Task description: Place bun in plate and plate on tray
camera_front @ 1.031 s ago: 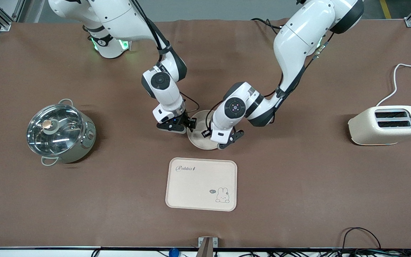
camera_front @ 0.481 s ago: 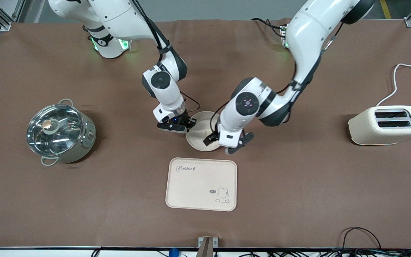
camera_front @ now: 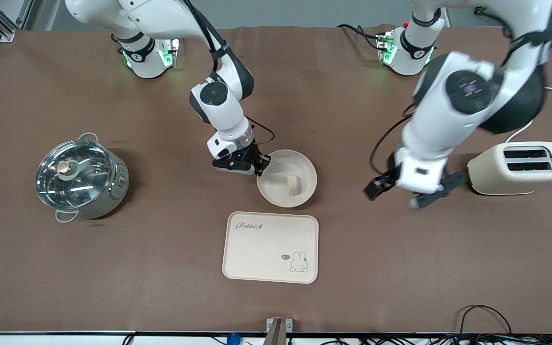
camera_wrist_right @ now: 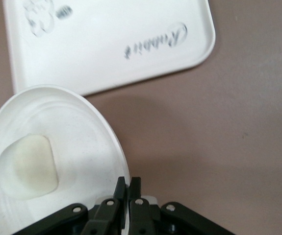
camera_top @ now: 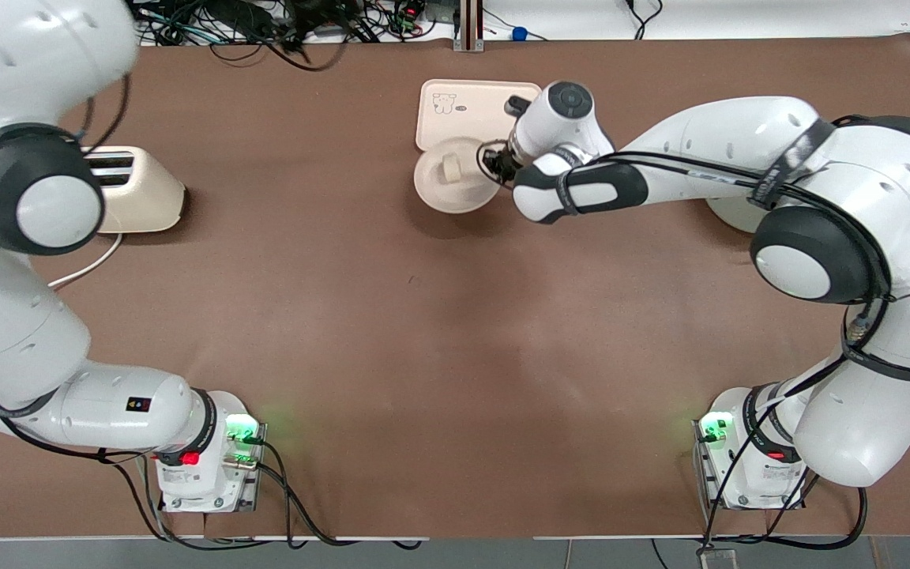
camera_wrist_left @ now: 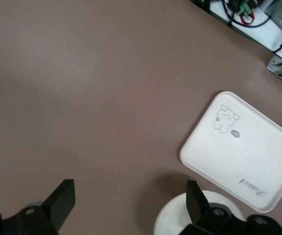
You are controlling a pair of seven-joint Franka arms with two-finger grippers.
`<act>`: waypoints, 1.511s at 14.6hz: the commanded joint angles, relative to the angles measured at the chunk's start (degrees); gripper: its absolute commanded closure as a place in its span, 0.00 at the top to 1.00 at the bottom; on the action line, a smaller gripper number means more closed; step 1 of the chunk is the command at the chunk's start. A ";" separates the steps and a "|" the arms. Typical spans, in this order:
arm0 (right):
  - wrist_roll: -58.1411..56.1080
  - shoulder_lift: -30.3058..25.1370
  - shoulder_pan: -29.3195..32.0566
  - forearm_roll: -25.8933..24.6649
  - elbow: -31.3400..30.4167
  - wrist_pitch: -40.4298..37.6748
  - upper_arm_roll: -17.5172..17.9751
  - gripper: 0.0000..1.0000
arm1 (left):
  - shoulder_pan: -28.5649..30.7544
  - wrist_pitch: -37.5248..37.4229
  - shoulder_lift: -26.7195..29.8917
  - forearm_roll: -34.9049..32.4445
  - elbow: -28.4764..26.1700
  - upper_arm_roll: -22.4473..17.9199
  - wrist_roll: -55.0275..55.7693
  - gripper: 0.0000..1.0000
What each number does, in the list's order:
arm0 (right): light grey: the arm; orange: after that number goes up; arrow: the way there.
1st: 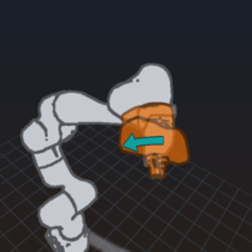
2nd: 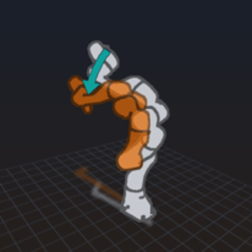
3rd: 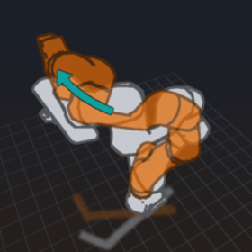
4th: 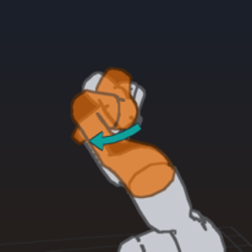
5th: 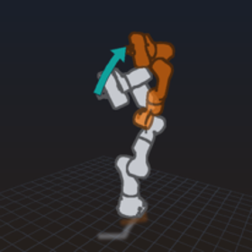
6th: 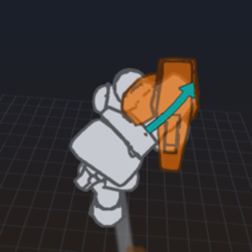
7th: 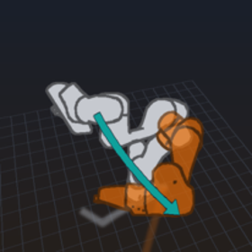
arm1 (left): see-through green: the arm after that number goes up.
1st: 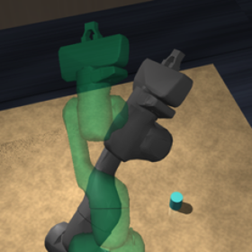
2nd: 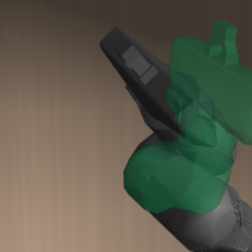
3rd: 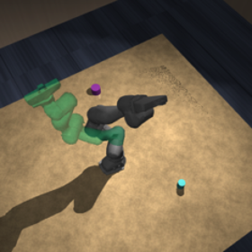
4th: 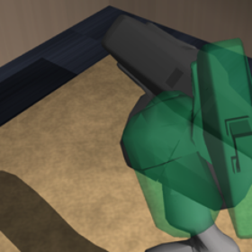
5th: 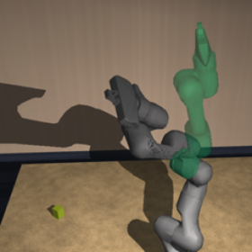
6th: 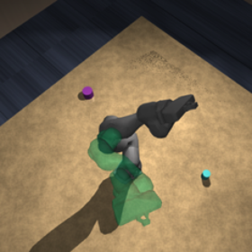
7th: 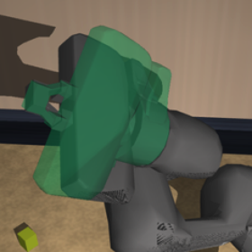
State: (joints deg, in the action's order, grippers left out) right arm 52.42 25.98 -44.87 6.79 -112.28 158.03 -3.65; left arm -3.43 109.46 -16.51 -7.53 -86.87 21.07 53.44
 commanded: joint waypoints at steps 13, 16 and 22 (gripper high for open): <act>1.98 24.01 16.05 0.07 32.03 -5.19 -0.31 0.00 | 2.29 -22.62 23.70 6.91 -6.90 -13.42 -41.46 1.00; 2.42 25.16 15.00 0.16 32.48 -5.10 -0.22 0.00 | 2.11 -22.71 26.43 7.44 -9.63 -15.27 -45.87 1.00; 2.78 25.17 12.62 0.42 32.13 -4.66 -0.22 0.00 | 1.93 -25.35 24.59 7.00 -7.71 -14.57 -45.70 1.00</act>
State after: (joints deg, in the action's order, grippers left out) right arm 54.53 51.00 -32.47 6.77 -80.75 153.06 -3.93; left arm -1.11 84.73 8.30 -0.91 -94.85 6.43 8.23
